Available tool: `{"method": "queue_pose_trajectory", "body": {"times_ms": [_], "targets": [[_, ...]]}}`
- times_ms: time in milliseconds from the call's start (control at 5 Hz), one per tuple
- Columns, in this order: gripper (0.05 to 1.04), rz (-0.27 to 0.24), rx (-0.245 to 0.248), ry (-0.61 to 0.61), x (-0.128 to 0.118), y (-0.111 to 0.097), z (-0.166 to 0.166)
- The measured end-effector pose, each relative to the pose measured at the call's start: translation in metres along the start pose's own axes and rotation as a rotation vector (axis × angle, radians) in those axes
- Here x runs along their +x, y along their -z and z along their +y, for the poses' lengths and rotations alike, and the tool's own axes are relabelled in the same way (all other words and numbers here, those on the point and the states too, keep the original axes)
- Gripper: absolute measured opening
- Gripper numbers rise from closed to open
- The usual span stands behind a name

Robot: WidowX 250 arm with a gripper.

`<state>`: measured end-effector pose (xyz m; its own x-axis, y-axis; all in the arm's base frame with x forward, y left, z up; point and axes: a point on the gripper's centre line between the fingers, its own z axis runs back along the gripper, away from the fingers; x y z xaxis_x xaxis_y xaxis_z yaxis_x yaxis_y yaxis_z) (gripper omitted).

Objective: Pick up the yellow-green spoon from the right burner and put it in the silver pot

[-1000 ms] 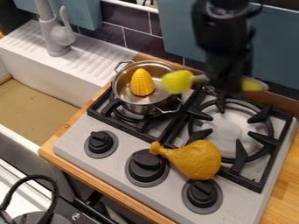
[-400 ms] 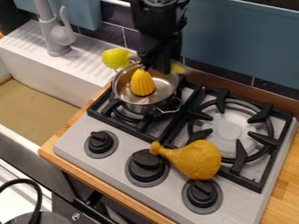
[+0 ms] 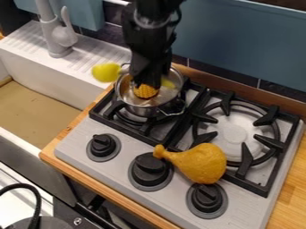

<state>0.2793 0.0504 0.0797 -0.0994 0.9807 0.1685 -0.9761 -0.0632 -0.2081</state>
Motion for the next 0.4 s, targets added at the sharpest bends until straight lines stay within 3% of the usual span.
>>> {"method": "queue_pose_trajectory", "body": {"times_ms": [200, 400], "targets": [[0.245, -0.035, -0.028, -0.032, 0.0018, 0.0012, 0.0069], [0.245, -0.062, -0.026, -0.044, 0.0009, 0.0036, 0.011]]}}
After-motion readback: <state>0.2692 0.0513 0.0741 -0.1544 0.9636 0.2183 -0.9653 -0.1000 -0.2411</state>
